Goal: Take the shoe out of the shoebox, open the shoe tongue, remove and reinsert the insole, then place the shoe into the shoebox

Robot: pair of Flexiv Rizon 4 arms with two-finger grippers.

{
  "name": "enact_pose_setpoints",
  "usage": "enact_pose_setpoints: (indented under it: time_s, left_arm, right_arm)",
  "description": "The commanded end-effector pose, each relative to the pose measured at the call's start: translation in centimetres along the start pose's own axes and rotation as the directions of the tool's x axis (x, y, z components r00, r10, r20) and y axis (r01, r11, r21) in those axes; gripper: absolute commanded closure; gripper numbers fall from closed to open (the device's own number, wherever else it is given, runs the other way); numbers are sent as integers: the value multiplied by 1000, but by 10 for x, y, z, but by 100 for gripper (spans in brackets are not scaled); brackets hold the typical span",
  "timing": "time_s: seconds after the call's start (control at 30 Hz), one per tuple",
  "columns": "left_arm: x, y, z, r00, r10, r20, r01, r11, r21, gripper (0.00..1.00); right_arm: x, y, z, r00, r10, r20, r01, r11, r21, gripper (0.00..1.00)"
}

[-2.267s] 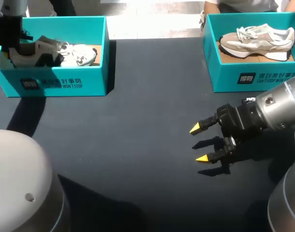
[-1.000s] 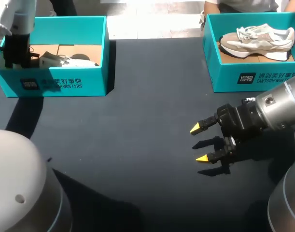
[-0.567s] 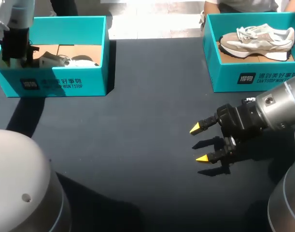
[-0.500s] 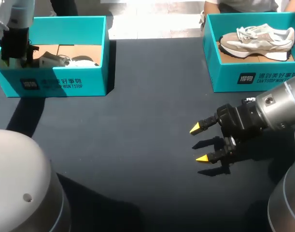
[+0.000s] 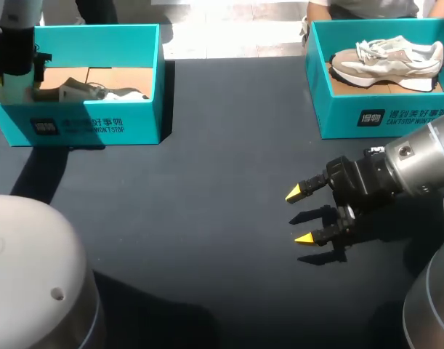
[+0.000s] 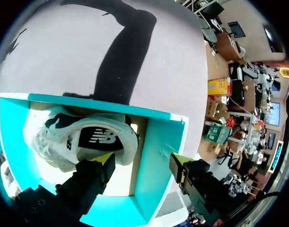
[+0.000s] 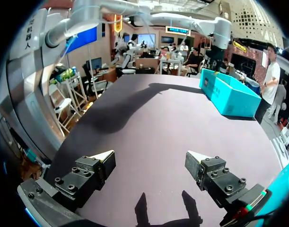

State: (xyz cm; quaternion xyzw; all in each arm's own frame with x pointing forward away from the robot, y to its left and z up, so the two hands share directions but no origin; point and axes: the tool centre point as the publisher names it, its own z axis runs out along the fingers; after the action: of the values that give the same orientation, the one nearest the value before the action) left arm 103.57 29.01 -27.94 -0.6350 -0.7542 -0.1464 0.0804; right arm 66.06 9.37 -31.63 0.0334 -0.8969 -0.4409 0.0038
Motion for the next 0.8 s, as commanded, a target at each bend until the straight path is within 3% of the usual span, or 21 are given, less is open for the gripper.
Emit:
enact_pose_setpoints:
  time_s: [0.03,0.27,0.4,0.43,0.6,0.8]
  left_arm:
    - [12,-12,-30,999,-33,25,33,999,-22,24]
    - [13,-19,-65,996,-63,68,65,997,-36,22]
    - [10,-27,-81,994,-72,87,76,996,-44,9]
    - [10,-29,-84,993,-73,90,77,996,-45,0]
    - [11,-36,-108,990,-71,121,83,992,-90,0]
    - [11,-36,-108,990,-71,121,83,992,-90,0]
  right_arm:
    - [0,1,2,1000,2,2,-2,1000,5,0]
    - [0,1,2,1000,2,2,-2,1000,5,0]
    - [0,1,2,1000,2,2,-2,1000,5,0]
    - [0,1,2,1000,2,2,-2,1000,5,0]
    - [0,1,2,1000,2,2,-2,1000,5,0]
    - [0,1,2,1000,2,2,-2,1000,5,0]
